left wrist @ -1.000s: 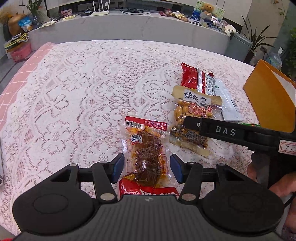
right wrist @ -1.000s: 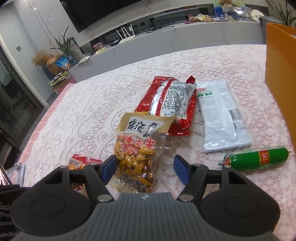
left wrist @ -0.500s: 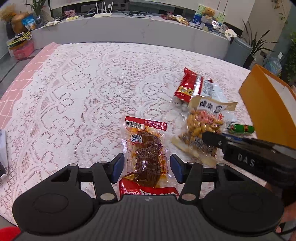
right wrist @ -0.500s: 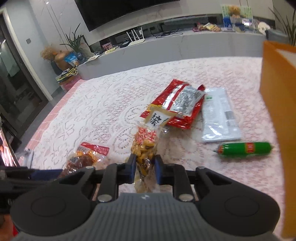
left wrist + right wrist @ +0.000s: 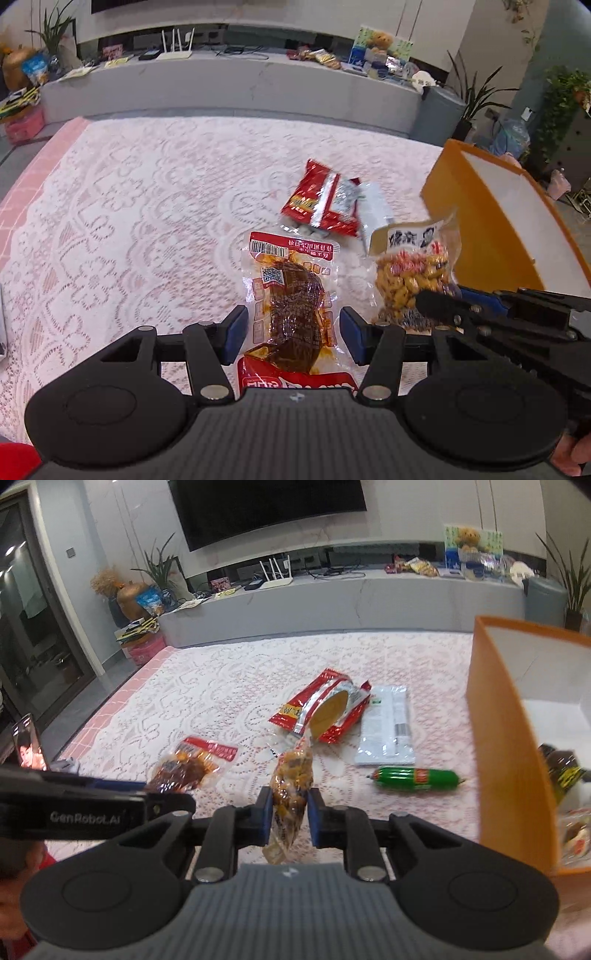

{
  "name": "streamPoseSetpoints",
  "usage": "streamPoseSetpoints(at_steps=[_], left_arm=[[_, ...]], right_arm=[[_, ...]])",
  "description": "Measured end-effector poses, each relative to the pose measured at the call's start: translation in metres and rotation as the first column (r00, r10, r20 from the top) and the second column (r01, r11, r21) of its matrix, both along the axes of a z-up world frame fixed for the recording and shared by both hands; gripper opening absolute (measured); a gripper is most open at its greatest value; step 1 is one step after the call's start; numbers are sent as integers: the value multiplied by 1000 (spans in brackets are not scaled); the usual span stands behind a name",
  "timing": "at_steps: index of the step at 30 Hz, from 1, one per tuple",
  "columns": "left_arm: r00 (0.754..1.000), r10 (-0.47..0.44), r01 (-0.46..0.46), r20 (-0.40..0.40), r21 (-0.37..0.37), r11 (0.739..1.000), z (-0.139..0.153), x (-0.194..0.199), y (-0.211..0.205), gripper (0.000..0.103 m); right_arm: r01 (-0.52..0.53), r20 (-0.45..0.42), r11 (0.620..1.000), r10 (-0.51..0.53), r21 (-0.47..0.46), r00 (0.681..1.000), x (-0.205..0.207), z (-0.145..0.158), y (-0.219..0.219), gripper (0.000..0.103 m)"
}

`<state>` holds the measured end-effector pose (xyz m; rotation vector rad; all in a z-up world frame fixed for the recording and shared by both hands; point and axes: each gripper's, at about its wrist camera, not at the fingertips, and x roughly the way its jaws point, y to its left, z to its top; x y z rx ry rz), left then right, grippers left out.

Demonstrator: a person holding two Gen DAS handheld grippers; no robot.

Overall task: Organize snacks
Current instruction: 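Lift the peanut bag and spicy strip bag and carry both over the orange box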

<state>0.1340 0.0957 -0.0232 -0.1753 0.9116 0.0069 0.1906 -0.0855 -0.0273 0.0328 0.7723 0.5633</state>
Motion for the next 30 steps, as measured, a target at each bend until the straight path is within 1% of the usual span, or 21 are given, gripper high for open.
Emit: streamPoseSetpoints(at_steps=[2,4,10,15,19,22,25,30], left_arm=[[1000,-5,5,11,2,1000,5,0,-5,62],[1000,-12,12,20,6,1000,10,0,-12,62],[997,-51,50,55,8,999,26,4,-36,62],[989,-112,112,98,8,994,43,17,-66,62],[978,-165,165,125,12,986,54,32,-92,62],[967,-210,210,143,17,978,60,45,-113,62],[952,-260,259,160,26,965,66,59,-140,62],[928,-338,338,154,29,941,65,87,-181,62]], right_arm=[[-24,11,998,25,-56,1000,-4,8,-4,17],[-41,25,996,43,-80,999,-5,15,-11,17],[-49,88,994,57,-95,994,-10,42,-44,17],[-8,132,996,21,-93,991,-4,67,-80,17],[31,162,994,-14,-103,987,2,84,-106,17],[61,185,987,-33,-146,982,8,92,-124,17],[88,195,980,-52,-180,979,16,97,-144,17],[142,185,964,-101,-224,978,33,94,-177,17]])
